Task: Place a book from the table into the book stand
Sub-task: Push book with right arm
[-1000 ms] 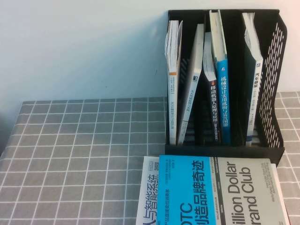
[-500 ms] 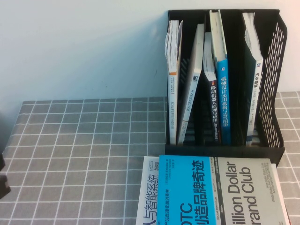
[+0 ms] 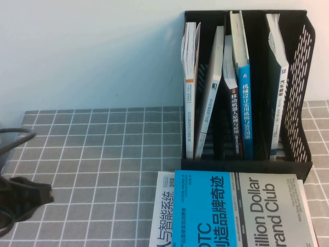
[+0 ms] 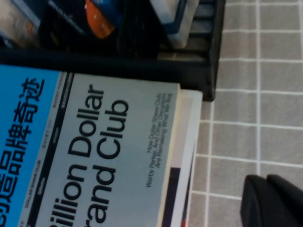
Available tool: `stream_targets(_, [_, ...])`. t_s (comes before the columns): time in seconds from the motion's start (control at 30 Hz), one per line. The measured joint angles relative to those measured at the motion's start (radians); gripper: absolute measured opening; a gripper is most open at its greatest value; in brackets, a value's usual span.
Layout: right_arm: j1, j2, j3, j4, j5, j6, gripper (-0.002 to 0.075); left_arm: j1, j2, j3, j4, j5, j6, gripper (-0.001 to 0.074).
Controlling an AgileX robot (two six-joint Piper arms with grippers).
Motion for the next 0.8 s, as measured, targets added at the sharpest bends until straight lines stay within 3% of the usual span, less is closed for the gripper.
stream_targets(0.2, [0.000, 0.208, 0.019, 0.197, -0.022, -0.199, -0.0003, 0.000, 0.083, 0.000, -0.228, 0.045, 0.237, -0.0003])
stream_targets(0.37, [0.047, 0.299, 0.057, 0.287, -0.053, -0.298, -0.0003, 0.025, 0.148, 0.000, -0.305, 0.067, 0.301, -0.0003])
stream_targets(0.63, [0.124, 0.382, 0.074, 0.285, -0.136, -0.280, -0.0003, 0.184, 0.282, 0.000, -0.499, 0.191, 0.414, -0.0003])
stream_targets(0.8, [0.128, 0.434, 0.074, 0.243, -0.160, -0.219, -0.0003, 0.195, 0.329, 0.000, -0.547, 0.219, 0.437, -0.0003])
